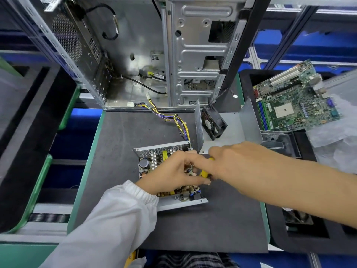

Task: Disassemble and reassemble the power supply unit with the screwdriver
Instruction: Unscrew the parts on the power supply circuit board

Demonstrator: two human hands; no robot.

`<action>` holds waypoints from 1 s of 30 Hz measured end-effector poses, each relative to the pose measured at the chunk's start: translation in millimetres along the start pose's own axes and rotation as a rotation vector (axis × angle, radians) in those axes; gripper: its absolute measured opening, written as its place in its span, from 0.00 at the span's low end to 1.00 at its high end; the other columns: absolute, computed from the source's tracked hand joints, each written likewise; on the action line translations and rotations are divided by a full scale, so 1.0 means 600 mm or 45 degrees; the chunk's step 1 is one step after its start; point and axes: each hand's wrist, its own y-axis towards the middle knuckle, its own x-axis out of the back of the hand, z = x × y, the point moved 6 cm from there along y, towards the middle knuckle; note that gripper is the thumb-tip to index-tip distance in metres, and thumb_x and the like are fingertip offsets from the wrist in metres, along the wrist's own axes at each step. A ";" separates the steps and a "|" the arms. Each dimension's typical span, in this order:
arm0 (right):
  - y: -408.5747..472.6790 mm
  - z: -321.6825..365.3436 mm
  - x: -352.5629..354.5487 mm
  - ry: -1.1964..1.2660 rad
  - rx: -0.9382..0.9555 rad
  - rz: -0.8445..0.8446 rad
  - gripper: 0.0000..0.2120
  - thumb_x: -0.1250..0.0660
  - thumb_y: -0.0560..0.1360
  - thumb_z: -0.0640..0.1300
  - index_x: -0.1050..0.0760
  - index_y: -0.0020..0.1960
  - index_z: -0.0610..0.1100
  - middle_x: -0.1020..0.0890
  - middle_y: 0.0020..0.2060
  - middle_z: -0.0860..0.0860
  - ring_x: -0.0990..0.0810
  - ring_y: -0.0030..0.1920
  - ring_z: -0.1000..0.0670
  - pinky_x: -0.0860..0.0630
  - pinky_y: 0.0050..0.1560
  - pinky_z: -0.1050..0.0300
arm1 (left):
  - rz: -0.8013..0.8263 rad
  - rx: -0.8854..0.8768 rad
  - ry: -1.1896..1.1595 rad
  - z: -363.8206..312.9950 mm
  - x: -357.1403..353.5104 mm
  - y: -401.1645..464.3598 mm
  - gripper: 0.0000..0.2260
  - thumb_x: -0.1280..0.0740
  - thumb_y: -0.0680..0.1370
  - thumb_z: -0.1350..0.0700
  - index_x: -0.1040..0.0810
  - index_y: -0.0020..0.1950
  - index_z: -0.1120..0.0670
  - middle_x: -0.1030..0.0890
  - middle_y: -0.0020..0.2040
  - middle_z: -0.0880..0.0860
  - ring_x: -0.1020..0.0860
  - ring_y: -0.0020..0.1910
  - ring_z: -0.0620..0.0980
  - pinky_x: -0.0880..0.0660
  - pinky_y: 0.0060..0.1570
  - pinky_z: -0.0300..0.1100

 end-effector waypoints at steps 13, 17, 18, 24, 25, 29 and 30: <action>-0.005 0.017 0.010 0.141 0.075 0.006 0.17 0.43 0.72 0.34 0.41 0.55 0.50 0.38 0.45 0.51 0.32 0.42 0.47 0.48 0.27 0.57 | 0.003 -0.044 -0.009 0.002 0.004 -0.008 0.12 0.24 0.71 0.62 0.19 0.47 0.45 0.22 0.41 0.50 0.25 0.42 0.44 0.28 0.45 0.39; -0.003 0.030 0.008 -0.163 0.029 -0.007 0.07 0.33 0.72 0.42 0.26 0.49 0.43 0.25 0.38 0.49 0.29 0.32 0.47 0.50 0.25 0.56 | 0.052 -0.051 -0.012 0.000 -0.001 -0.007 0.14 0.25 0.70 0.63 0.22 0.48 0.45 0.22 0.41 0.42 0.26 0.43 0.40 0.30 0.46 0.37; -0.001 0.031 0.007 -0.253 -0.014 -0.028 0.10 0.24 0.64 0.49 0.23 0.38 0.46 0.24 0.27 0.51 0.28 0.24 0.49 0.52 0.24 0.59 | 0.039 -0.050 0.008 0.003 0.000 -0.006 0.16 0.24 0.69 0.64 0.22 0.47 0.45 0.23 0.41 0.41 0.27 0.43 0.39 0.31 0.45 0.36; -0.001 0.020 0.011 0.055 0.007 -0.115 0.13 0.37 0.75 0.42 0.34 0.57 0.45 0.36 0.33 0.52 0.27 0.30 0.48 0.48 0.24 0.58 | 0.000 -0.095 0.061 0.004 0.011 -0.006 0.10 0.24 0.71 0.66 0.18 0.47 0.53 0.18 0.45 0.51 0.21 0.47 0.49 0.25 0.51 0.45; -0.003 0.019 0.011 0.079 0.062 -0.119 0.20 0.44 0.72 0.34 0.38 0.62 0.46 0.42 0.34 0.52 0.33 0.30 0.50 0.49 0.25 0.56 | -0.004 -0.095 0.050 0.002 0.012 -0.007 0.15 0.25 0.71 0.67 0.18 0.47 0.48 0.19 0.45 0.46 0.22 0.46 0.45 0.27 0.50 0.39; 0.008 0.021 0.012 -0.079 0.142 -0.137 0.12 0.44 0.79 0.42 0.35 0.63 0.44 0.28 0.38 0.51 0.23 0.42 0.43 0.51 0.26 0.56 | 0.093 -0.112 -0.023 -0.006 0.005 -0.009 0.28 0.27 0.71 0.71 0.22 0.45 0.34 0.21 0.41 0.34 0.24 0.43 0.32 0.31 0.48 0.26; 0.013 0.023 0.012 -0.097 0.134 -0.167 0.12 0.47 0.82 0.49 0.31 0.59 0.44 0.23 0.41 0.50 0.21 0.44 0.42 0.50 0.26 0.57 | 0.092 -0.098 -0.032 -0.001 0.002 -0.009 0.27 0.26 0.70 0.70 0.23 0.46 0.35 0.22 0.40 0.33 0.24 0.42 0.30 0.32 0.47 0.24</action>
